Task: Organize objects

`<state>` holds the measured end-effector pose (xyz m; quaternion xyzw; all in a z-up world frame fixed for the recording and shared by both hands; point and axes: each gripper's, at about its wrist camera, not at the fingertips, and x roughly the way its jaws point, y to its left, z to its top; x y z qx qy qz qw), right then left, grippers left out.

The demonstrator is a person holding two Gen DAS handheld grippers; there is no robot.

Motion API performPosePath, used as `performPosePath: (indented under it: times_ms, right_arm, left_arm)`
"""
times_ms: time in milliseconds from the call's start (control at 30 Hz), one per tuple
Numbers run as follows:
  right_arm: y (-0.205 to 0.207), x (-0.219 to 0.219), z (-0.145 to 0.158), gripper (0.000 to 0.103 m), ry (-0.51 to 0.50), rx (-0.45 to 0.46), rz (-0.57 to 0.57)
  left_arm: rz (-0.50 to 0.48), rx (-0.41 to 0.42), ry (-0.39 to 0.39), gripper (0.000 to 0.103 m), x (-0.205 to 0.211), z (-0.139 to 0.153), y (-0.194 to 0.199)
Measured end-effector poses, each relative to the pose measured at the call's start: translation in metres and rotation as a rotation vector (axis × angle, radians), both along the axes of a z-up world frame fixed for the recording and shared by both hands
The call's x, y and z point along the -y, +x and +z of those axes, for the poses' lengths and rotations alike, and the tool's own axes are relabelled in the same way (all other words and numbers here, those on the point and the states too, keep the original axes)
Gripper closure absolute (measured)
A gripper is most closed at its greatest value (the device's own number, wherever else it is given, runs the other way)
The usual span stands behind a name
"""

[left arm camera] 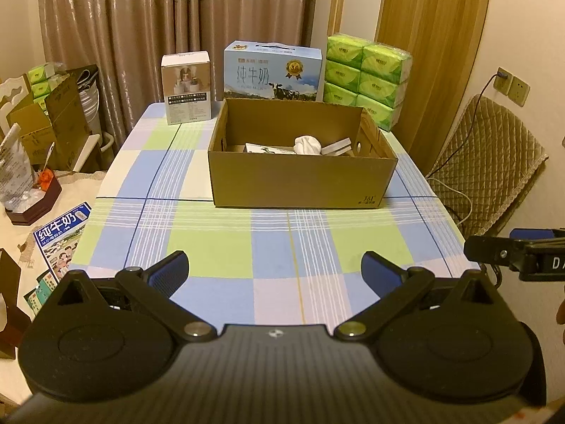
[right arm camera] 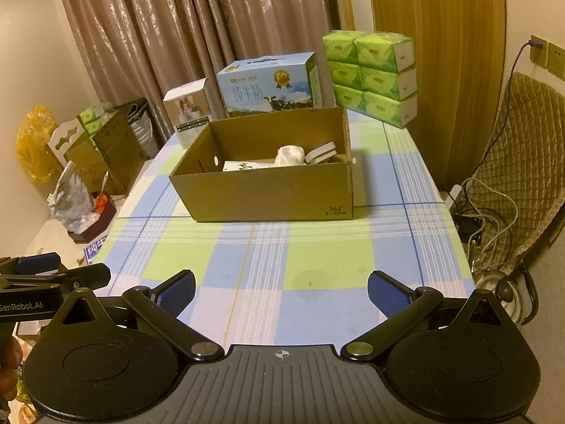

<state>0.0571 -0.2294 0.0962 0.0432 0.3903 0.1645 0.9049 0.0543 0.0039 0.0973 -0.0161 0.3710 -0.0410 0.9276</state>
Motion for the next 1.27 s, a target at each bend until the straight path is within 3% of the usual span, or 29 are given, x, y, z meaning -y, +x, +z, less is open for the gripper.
performPosePath:
  times_ms: [1067,1267]
  right_arm:
    - [0.0029,0.0053,-0.0034,0.002,-0.001,-0.004,-0.007]
    - [0.003,0.0073,-0.0072,0.002,0.006,-0.007,-0.011]
  left_arm:
    - [-0.01,-0.003,0.0,0.001,0.0051,-0.0033,0.0006]
    - [-0.021,0.003,-0.033,0.001,0.0036,-0.0031,-0.0004]
